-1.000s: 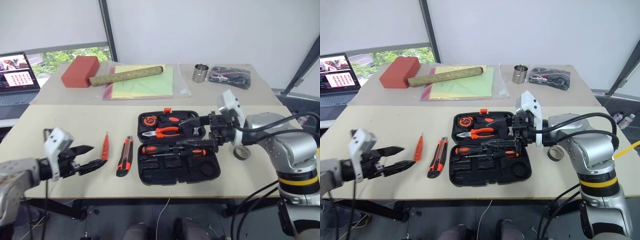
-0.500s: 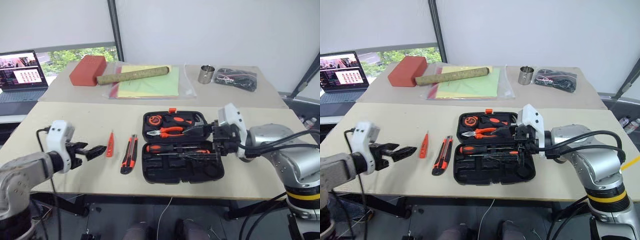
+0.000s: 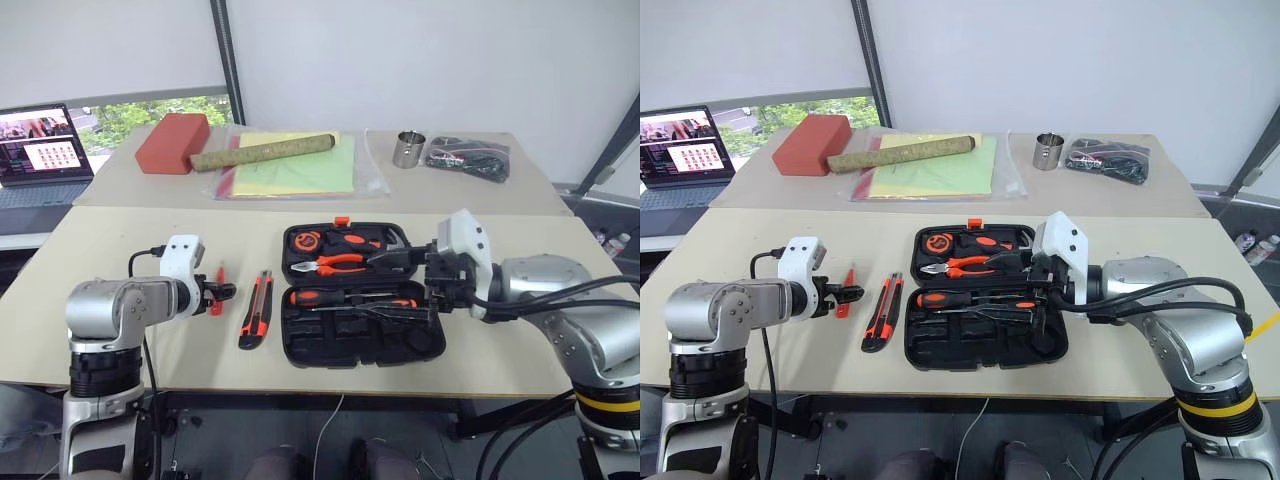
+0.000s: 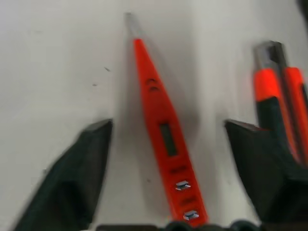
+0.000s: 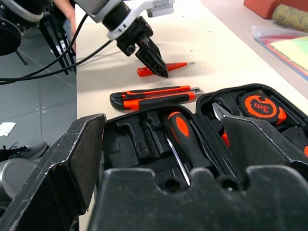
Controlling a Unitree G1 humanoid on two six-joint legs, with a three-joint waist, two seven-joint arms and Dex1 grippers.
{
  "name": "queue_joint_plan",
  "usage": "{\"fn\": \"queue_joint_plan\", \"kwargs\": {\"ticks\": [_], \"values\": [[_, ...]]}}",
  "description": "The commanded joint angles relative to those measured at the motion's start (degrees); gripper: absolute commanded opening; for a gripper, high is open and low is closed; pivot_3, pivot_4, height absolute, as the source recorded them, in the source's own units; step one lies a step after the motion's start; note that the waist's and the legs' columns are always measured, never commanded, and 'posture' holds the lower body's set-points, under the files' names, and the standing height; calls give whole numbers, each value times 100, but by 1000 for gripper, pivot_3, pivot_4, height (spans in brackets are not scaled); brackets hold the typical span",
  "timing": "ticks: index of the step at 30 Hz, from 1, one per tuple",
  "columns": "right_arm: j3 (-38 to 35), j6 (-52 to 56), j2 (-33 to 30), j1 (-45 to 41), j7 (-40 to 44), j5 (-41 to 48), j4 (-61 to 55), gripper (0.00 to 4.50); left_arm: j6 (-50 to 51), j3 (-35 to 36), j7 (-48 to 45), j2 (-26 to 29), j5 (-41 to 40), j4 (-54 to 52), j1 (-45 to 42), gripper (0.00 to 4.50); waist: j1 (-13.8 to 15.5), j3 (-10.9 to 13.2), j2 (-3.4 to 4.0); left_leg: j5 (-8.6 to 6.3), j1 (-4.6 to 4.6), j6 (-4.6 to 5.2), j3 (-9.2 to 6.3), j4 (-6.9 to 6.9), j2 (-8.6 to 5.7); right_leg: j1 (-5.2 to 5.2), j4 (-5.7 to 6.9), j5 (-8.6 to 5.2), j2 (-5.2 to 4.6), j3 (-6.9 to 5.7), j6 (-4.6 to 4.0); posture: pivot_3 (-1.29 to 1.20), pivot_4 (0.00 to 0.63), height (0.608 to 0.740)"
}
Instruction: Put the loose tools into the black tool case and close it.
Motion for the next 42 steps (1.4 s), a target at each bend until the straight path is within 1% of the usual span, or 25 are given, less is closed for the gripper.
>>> {"fn": "queue_joint_plan", "kwargs": {"ticks": [1, 2, 3, 4, 6, 7, 8, 9, 10, 13, 15, 17, 19, 21, 23, 25, 26, 32, 38, 42], "values": [[-330, -63, -99, 5, -64, 230, -251, 4500, -12, 104, 47, -80, 135, 324, 41, 2272, 7, 0, 0, 0, 1, -1, 2, 0, 0, -2, 7, 0, -3, 2, 0, 0, 150, 737], [-373, -4, -139, 47, -63, 288, -275, 4500, -54, 109, -29, -5, 124, 330, 25, 1899, 11, 0, 0, 0, 1, -1, 1, 0, 0, -4, 9, 0, -4, 4, 0, 0, 150, 737], [-411, 37, -190, 97, -56, 341, -301, 4500, -103, 99, -112, 81, 111, 333, -4, 1626, 13, 0, 0, -1, 0, -1, 3, 0, 0, -10, 15, 0, -6, 8, 1, 0, 150, 737], [-446, 60, -245, 155, -44, 384, -327, 4500, -156, 77, -196, 176, 103, 355, -40, 1226, 16, 0, 0, -1, -1, -1, 4, 0, 0, -11, 16, 0, -6, 9, 0, 0, 150, 737], [-584, 254, -398, 341, 11, 634, -417, 4500, -483, -98, -648, 540, 23, 448, -132, 598, 17, 1, -3, -1, -4, -1, 5, 0, 0, -18, 22, 1, -6, 13, -1, 0, 150, 737], [-700, 356, -478, 479, 59, 832, -502, 4500, -826, -314, -1093, 794, -35, 420, -165, 420, 17, 2, -4, -1, -9, -1, 5, -1, 0, -23, 24, 2, -6, 13, -4, 0, 150, 737], [-823, 439, -592, 654, 127, 1018, -618, 4500, -1213, -553, -1667, 1066, -130, 352, -238, 420, 18, 7, -13, -1, -15, -1, 7, -2, 0, -30, 24, 9, -5, 13, -16, 0, 150, 737], [-922, 480, -698, 813, 179, 1165, -731, 4500, -1549, -772, -2219, 1303, -222, 290, -312, 420, 17, 8, -13, -1, -32, -1, 6, -2, 1, -45, 26, 23, -5, 11, -48, 0, 150, 737], [-1003, 511, -795, 952, 220, 1279, -822, 4500, -1878, -973, -2751, 1499, -300, 239, -374, 420, 18, 9, -14, -1, -37, -1, 5, -2, 1, -50, 25, 23, -5, 11, -49, 0, 150, 737], [-1173, 488, -1022, 1372, 265, 1399, -1025, 4500, -3230, -1744, -4890, 2087, -403, -38, -500, 420, 19, 9, -14, -1, -65, -1, 3, 5, -1, -67, 16, 21, -6, 10, -56, 0, 150, 737], [-1155, 356, -1136, 1597, 215, 1217, -1080, 4500, -3841, -2186, -6082, 2273, -476, -124, -727, 420, 2, 9, -14, -1, -68, -1, 6, 3, -3, -64, 3, 21, -9, 9, -56, 0, 150, 737], [-1175, 302, -1162, 1716, 134, 1169, -1100, 4500, -4131, -2655, -6704, 2176, -362, 33, -1105, 420, -4, 9, -12, -1, -66, -1, 8, -2, -3, -58, -16, 21, -9, 8, -55, 0, 150, 737], [-1231, 277, -1110, 1789, 5, 1174, -1126, 4500, -4411, -3153, -6996, 1914, -57, 324, -1482, 420, 2, 9, -12, 0, -75, -1, 8, 0, 1, -56, -31, 21, -7, -1, -52, 0, 150, 737], [-1241, 255, -1071, 1846, -133, 1142, -1161, 4500, -4675, -3583, -7203, 1654, 249, 597, -1767, 420, 15, 9, -13, 1, -76, 0, 4, 9, 2, -46, -31, 9, -7, -8, -25, 0, 150, 737], [-1276, 246, -1041, 1939, -260, 1174, -1262, 4500, -4707, -4034, -7298, 1331, 568, 915, -2066, 420, 20, 9, -13, 2, -78, 1, 4, 10, 3, -43, -36, 4, -7, -7, -8, 0, 150, 737], [-1325, 251, -1007, 2026, -411, 1191, -1359, 4500, -4530, -4333, -7193, 1012, 833, 1250, -2300, 420, 23, 10, -15, 8, -83, 13, 2, 10, 3, -45, -40, 5, -6, -7, -5, 0, 150, 737], [-1348, 252, -995, 2067, -480, 1202, -1399, 4500, -4453, -4414, -7145, 893, 925, 1394, -2366, 420, 22, 10, -16, 26, -86, 47, -1, 11, 3, -43, -40, 5, -4, -8, -5, 0, 150, 737], [-1472, 263, -961, 2253, -772, 1292, -1560, 4500, -4300, -4599, -7156, 475, 1154, 1766, -2494, 420, 2, 12, -18, 32, -94, 62, -4, 9, 7, -52, -45, 9, 2, -10, -11, 0, 150, 737], [-1546, 262, -900, 2317, -1034, 1404, -1632, 4500, -4459, -4750, -7039, 208, 1538, 2059, -2509, 420, 17, 12, -19, 30, -94, 67, -9, 13, 8, -49, -48, 5, 2, -10, -2, 0, 150, 737], [-1546, 249, -901, 2333, -1131, 1433, -1653, 4500, -4593, -4817, -7107, 185, 1756, 2160, -2483, 420, 26, 12, -19, 26, -95, 81, -10, 13, 8, -49, -48, 6, 2, -9, -1, 0, 150, 737]]}}
